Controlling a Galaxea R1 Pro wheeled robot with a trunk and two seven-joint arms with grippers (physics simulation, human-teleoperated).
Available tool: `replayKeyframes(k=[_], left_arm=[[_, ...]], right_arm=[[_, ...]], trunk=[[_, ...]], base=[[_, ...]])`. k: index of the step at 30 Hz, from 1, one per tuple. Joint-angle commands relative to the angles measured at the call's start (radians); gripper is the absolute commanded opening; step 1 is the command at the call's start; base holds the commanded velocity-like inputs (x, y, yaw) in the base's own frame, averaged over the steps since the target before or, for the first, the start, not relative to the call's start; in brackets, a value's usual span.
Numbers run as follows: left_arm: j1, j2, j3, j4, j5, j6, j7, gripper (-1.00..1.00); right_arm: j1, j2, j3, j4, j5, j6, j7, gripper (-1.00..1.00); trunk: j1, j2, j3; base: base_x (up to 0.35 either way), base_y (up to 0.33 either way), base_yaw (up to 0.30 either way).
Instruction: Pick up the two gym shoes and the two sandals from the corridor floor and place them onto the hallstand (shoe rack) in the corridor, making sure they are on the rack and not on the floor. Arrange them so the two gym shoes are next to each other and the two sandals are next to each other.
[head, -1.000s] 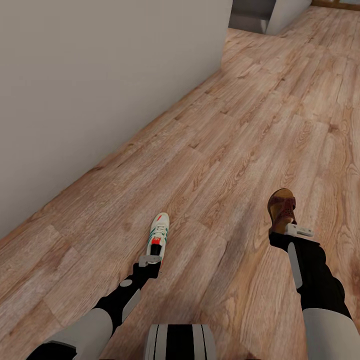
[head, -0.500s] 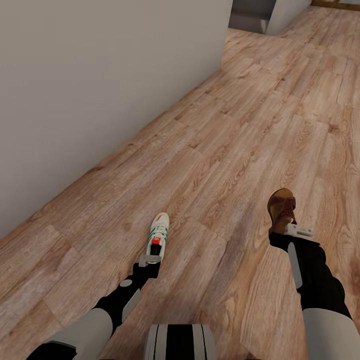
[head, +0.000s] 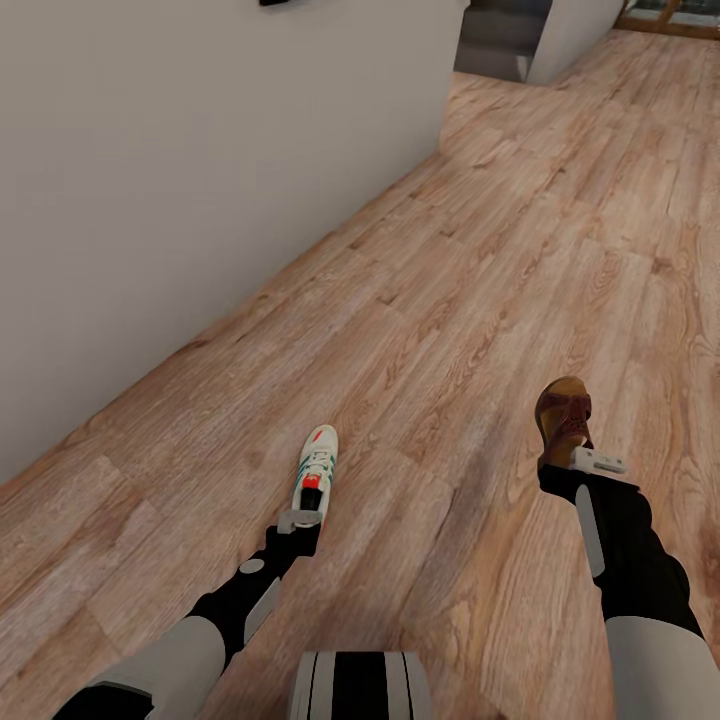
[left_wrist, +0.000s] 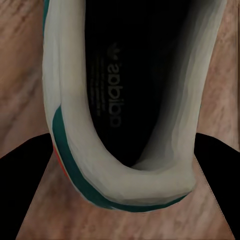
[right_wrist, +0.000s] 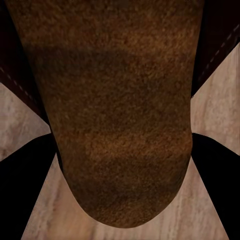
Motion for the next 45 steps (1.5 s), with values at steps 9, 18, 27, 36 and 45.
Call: replayKeyframes(k=[9, 18, 27, 36, 45], left_arm=[[-0.002, 0.002, -0.005, -0.006, 0.01, 0.003, 0.0, -1.0], [-0.002, 0.003, -0.006, -0.358, 0.012, 0.321, 0.0, -1.0], [-0.004, 0.001, -0.006, -0.564, 0.015, 0.485, 0.0, -1.0], [-0.001, 0.0, -0.008, -0.579, 0.019, 0.499, 0.0, -1.0], [-0.001, -0.003, -0.011, -0.577, 0.022, 0.539, -0.001, -1.0]], right_arm=[[0.0, 0.0, 0.0, -0.002, 0.003, 0.005, 0.0, -1.0], [-0.001, -0.001, -0.001, -0.002, 0.009, 0.005, -0.002, -1.0], [-0.001, -0.002, -0.001, -0.002, 0.01, 0.003, -0.002, -1.0], [-0.001, 0.0, 0.001, -0.004, 0.008, 0.001, -0.002, -1.0], [0.0, 0.0, 0.011, -0.002, 0.006, -0.001, -0.002, -1.0]], trunk=[[-0.004, 0.002, 0.034], [-0.006, 0.003, 0.054], [-0.009, 0.004, 0.073], [-0.013, 0.006, 0.108], [-0.017, 0.008, 0.143]], base=[[0.0, 0.0, 0.0], [0.0, 0.0, 0.0], [0.0, 0.0, 0.0], [0.0, 0.0, 0.0], [0.0, 0.0, 0.0]])
